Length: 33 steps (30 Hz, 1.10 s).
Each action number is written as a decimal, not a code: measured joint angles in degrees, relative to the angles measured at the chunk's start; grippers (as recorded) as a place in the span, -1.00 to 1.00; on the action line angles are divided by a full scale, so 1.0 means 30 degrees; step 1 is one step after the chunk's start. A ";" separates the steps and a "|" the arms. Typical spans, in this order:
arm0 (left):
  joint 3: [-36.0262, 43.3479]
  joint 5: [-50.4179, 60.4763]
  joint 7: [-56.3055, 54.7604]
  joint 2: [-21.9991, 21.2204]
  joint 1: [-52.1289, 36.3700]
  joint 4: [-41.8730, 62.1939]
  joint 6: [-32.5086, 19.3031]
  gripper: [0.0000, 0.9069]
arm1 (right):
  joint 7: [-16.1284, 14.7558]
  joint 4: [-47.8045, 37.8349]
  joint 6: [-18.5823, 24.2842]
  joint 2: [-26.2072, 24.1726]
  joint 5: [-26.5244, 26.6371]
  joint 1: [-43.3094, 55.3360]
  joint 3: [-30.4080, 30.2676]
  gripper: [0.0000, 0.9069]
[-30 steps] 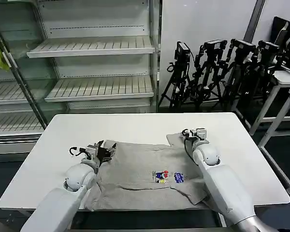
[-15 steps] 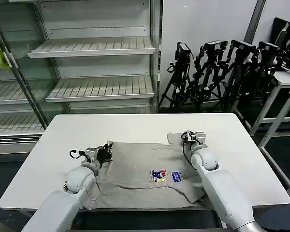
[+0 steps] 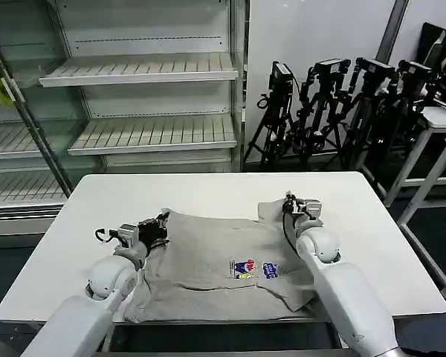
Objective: Fold and organize the clothes.
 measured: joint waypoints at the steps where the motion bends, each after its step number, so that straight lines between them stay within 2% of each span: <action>1: -0.0106 -0.0038 0.0038 0.0133 0.0143 -0.0265 -0.0029 -0.89 | -0.0004 0.0358 0.0044 -0.0112 0.0033 -0.0159 0.0084 -1.00; 10: -0.1225 -0.0225 0.0322 0.1363 0.2036 -0.2686 -0.0080 -0.89 | -0.0193 0.3845 0.0228 -0.1357 0.0146 -0.2397 0.1222 -1.00; 18: -0.2560 0.0329 0.0711 0.2580 0.4942 -0.5116 -0.0362 -0.89 | -0.0598 0.7349 0.0315 -0.2589 0.0161 -0.6546 0.3446 -1.00; 23: -0.3031 0.1007 0.0854 0.2939 0.6957 -0.6238 -0.0632 -0.89 | -0.0851 0.8888 0.0423 -0.2762 0.0070 -0.9510 0.5016 -1.00; 30: -0.3026 0.2314 0.0875 0.2910 0.8737 -0.6591 -0.1106 -0.89 | -0.0890 0.9590 0.0410 -0.2499 -0.0704 -1.2393 0.5912 -1.00; 31: -0.2982 0.2512 0.0856 0.2869 0.8857 -0.6538 -0.1171 -0.87 | -0.0867 0.9656 0.0362 -0.2423 -0.0836 -1.2687 0.5921 -0.80; 32: -0.2927 0.2714 0.0830 0.2820 0.8969 -0.6440 -0.1228 0.27 | -0.0842 0.9724 0.0316 -0.2374 -0.0927 -1.2922 0.5927 0.89; 33: -0.2872 0.2861 0.0818 0.2754 0.9070 -0.6364 -0.1248 1.00 | -0.0816 0.9810 0.0259 -0.2325 -0.1012 -1.3162 0.5930 1.00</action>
